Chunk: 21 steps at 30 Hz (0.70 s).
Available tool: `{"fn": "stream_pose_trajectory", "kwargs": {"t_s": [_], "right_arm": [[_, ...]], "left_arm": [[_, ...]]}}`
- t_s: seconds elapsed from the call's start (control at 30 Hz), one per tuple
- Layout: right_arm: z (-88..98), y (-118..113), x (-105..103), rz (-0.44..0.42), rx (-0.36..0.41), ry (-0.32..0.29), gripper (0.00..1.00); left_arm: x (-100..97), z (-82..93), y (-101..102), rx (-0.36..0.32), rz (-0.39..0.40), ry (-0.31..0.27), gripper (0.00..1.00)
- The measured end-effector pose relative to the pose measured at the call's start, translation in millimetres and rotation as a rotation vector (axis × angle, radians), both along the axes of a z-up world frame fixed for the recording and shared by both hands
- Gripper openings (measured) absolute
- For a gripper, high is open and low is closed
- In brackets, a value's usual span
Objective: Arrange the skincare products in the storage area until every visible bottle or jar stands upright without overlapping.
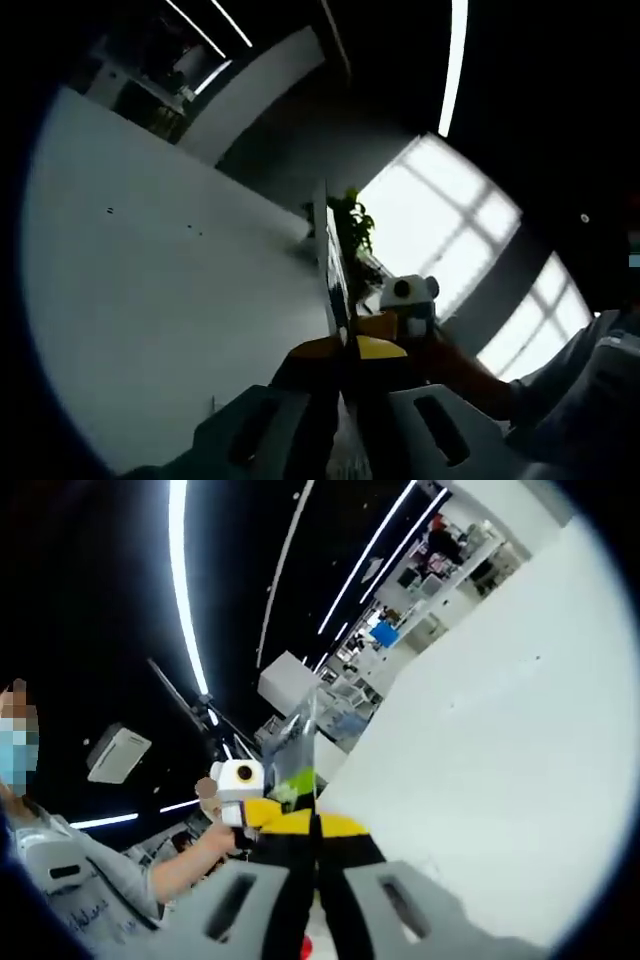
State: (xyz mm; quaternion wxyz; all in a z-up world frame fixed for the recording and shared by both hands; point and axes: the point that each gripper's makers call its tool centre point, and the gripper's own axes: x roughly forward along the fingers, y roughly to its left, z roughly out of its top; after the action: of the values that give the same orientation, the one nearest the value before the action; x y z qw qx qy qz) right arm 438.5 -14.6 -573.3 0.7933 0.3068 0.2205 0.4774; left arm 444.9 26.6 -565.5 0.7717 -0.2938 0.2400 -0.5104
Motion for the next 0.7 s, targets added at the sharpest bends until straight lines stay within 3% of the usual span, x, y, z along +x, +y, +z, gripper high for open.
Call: {"fn": "stream_pose_trajectory", "kwargs": {"t_s": [0.1,0.4,0.7], "right_arm": [[2.6,3,0,-0.007,-0.062,-0.053,0.01],[23.3,7,-4,-0.017,-0.069,-0.122,0.06],[41.6,10,-20,-0.041,-0.129,-0.192,0.10]], "left_arm": [[-2.8,3.6,1,0.046,0.013,-0.033,0.00],[-6.6,27.3,11,0.089,0.009,-0.129,0.00],[-17.7,49.4,35,0.082,0.034,-0.179,0.00]]}}
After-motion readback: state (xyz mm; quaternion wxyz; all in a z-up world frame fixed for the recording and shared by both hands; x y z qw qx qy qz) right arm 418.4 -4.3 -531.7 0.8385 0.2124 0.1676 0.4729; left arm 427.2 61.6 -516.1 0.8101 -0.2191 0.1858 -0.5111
